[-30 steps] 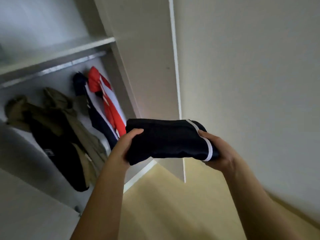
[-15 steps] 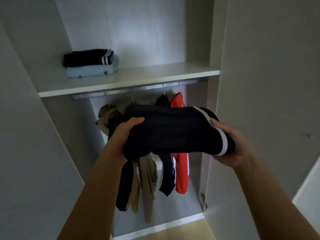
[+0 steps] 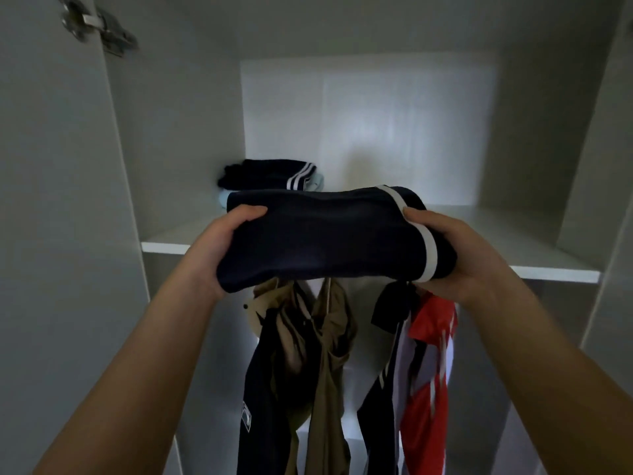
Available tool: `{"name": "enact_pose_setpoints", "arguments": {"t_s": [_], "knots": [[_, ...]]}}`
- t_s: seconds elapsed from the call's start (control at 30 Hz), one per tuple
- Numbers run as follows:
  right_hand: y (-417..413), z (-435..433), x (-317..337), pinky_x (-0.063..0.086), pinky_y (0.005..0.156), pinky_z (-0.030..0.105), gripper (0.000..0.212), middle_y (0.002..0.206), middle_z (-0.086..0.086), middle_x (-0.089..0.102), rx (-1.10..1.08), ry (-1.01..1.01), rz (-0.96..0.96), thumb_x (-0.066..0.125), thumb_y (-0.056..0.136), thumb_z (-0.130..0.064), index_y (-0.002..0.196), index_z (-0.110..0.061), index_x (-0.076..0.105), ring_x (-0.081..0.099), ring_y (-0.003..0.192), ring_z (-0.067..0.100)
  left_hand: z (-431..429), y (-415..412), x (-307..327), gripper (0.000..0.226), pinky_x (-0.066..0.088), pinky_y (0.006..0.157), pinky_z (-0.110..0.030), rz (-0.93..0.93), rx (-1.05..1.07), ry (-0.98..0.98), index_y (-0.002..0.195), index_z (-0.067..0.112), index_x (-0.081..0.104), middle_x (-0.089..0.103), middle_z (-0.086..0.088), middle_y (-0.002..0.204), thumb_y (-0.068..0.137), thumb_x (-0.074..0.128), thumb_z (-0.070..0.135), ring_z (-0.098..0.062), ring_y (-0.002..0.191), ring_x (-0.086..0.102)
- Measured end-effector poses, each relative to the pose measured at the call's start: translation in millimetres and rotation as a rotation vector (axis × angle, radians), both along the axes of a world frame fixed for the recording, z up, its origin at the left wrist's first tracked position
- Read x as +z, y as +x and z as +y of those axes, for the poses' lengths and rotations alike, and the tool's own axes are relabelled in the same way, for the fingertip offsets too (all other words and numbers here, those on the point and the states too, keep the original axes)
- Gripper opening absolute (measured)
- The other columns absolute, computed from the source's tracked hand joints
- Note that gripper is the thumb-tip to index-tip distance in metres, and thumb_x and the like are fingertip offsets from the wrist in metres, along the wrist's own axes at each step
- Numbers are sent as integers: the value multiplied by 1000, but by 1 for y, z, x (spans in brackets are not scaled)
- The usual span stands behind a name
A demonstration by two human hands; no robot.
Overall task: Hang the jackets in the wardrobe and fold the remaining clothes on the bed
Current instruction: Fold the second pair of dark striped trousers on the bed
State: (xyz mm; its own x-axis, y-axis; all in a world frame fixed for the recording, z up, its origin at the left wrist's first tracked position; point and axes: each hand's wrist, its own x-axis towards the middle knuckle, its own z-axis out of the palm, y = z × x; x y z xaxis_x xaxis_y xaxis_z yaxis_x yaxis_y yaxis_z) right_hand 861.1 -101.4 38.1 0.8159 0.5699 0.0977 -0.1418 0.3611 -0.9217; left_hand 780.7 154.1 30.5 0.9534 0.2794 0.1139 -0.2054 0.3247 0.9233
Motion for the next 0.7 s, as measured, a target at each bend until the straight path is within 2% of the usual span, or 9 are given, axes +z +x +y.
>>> {"name": "enact_pose_setpoints", "arguments": {"t_s": [0.03,0.13,0.2,0.33,0.4,0.5,0.53,0.63,0.7], "knots": [[12,8,7,57,54,31,29,79,8,73,-2,-35,-13,67,65,-22,91,-8,71,70,65,22,9,10,6,28,57,65,-34,-3,-11,18,82,13,77,74,-8,89,60,72,30,-23,73,72],[50,33,27,56,52,31,31,77,8,73,-24,-120,-55,68,63,-20,92,-9,68,70,63,21,39,45,25,38,58,67,-34,16,-25,83,94,12,71,74,-9,93,62,71,31,-23,76,71],[80,53,43,55,51,29,32,76,7,73,-50,-145,-93,68,63,-18,94,-9,66,70,61,20,62,73,40,34,58,64,-32,8,-17,132,95,11,69,74,-9,90,67,70,30,-23,74,71],[141,102,82,55,50,26,12,71,5,71,-62,-109,-160,59,79,-13,78,-13,72,69,57,18,108,141,82,18,59,60,-29,-62,18,162,90,9,68,73,-9,83,84,62,24,-21,69,71],[176,130,101,54,49,24,20,64,3,68,-91,-96,-173,57,81,-12,66,-14,70,66,52,16,130,176,106,18,57,53,-26,-59,20,163,82,9,70,72,-8,75,84,61,25,-20,61,69],[227,175,127,53,48,22,8,56,2,64,-166,-98,-149,56,80,-13,74,-13,62,62,45,14,164,235,138,33,50,42,-20,-59,55,202,58,11,72,68,-4,58,85,60,26,-15,46,65],[246,190,136,53,47,22,6,56,2,64,-181,-95,-146,56,80,-13,77,-13,60,62,45,14,175,254,149,33,49,41,-18,-66,78,220,58,12,71,67,-2,55,86,60,25,-13,44,63],[304,234,159,53,46,24,7,58,4,67,-196,-37,-170,55,82,-14,86,-11,61,65,47,16,212,308,181,16,53,54,-21,-111,118,256,86,9,67,70,-5,71,84,61,24,-17,58,66],[340,262,165,53,45,25,13,65,6,68,-209,-55,-175,56,83,-15,94,-10,60,66,54,19,240,340,192,22,53,71,-31,-46,164,334,98,7,65,70,-11,85,84,62,23,-23,71,65]]}}
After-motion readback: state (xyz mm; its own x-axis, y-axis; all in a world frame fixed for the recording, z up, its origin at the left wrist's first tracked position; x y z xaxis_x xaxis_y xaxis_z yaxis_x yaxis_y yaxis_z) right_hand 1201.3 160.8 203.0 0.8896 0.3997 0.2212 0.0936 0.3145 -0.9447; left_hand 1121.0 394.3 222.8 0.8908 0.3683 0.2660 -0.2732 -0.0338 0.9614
